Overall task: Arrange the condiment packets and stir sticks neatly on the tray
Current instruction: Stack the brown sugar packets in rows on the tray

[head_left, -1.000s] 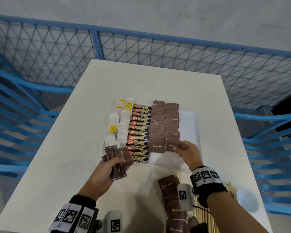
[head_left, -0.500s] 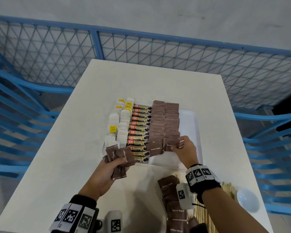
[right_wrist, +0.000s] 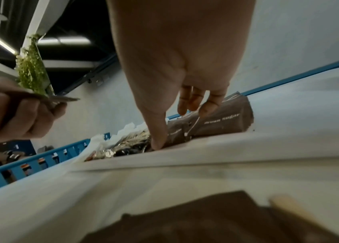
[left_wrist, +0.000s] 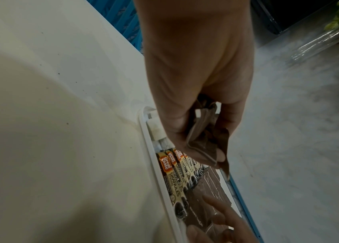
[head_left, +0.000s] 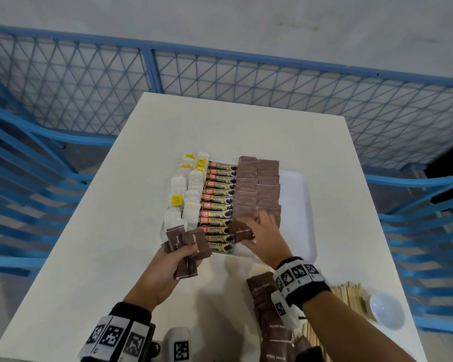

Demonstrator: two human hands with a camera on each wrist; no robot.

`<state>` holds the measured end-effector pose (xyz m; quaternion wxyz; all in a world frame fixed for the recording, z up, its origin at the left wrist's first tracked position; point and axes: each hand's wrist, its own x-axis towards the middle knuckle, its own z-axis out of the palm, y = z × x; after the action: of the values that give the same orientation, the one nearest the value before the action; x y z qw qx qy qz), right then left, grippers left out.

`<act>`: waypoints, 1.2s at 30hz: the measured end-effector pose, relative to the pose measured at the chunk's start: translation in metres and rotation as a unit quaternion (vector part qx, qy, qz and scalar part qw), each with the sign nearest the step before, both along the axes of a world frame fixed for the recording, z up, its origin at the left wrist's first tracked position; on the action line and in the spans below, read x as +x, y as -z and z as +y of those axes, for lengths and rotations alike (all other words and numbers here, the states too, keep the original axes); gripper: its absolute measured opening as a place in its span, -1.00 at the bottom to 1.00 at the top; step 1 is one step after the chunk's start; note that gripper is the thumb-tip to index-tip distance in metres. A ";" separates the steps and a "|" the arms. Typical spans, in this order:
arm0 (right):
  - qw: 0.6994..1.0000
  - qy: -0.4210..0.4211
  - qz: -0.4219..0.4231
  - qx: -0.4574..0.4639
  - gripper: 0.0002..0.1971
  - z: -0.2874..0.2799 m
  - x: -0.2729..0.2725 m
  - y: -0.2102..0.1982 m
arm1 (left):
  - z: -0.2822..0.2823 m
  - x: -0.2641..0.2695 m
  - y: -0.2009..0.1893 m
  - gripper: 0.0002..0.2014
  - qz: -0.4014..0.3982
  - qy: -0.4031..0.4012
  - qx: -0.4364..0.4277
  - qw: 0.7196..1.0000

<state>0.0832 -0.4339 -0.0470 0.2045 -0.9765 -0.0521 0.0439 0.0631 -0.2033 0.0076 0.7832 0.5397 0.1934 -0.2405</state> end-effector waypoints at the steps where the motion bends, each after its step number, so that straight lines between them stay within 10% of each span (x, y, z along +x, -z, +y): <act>1: 1.000 -0.005 0.015 -0.009 -0.46 0.001 0.002 0.001 | 0.001 0.000 0.000 -0.78 0.000 -0.001 0.001 1.000; 14: 0.999 0.003 0.023 0.027 -0.55 -0.002 0.006 -0.002 | 0.004 0.000 -0.002 -0.77 -0.001 -0.001 0.006 1.000; 19: 0.970 0.196 -0.080 0.117 -0.72 -0.019 -0.005 -0.007 | 0.005 0.001 -0.004 -0.76 -0.004 -0.002 0.003 1.000; 25: 0.932 0.314 0.172 0.058 -0.51 -0.042 -0.008 0.000 | 0.000 0.002 -0.004 -0.75 0.005 -0.003 0.000 1.000; 36: 0.939 0.301 0.123 0.115 -0.66 -0.044 -0.007 0.000 | 0.000 0.002 -0.005 -0.76 0.005 -0.002 -0.002 1.000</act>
<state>0.0766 -0.4776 -0.0468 0.3243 -0.9032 0.2651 0.0941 0.0648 -0.2035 0.0130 0.7839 0.5365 0.1982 -0.2417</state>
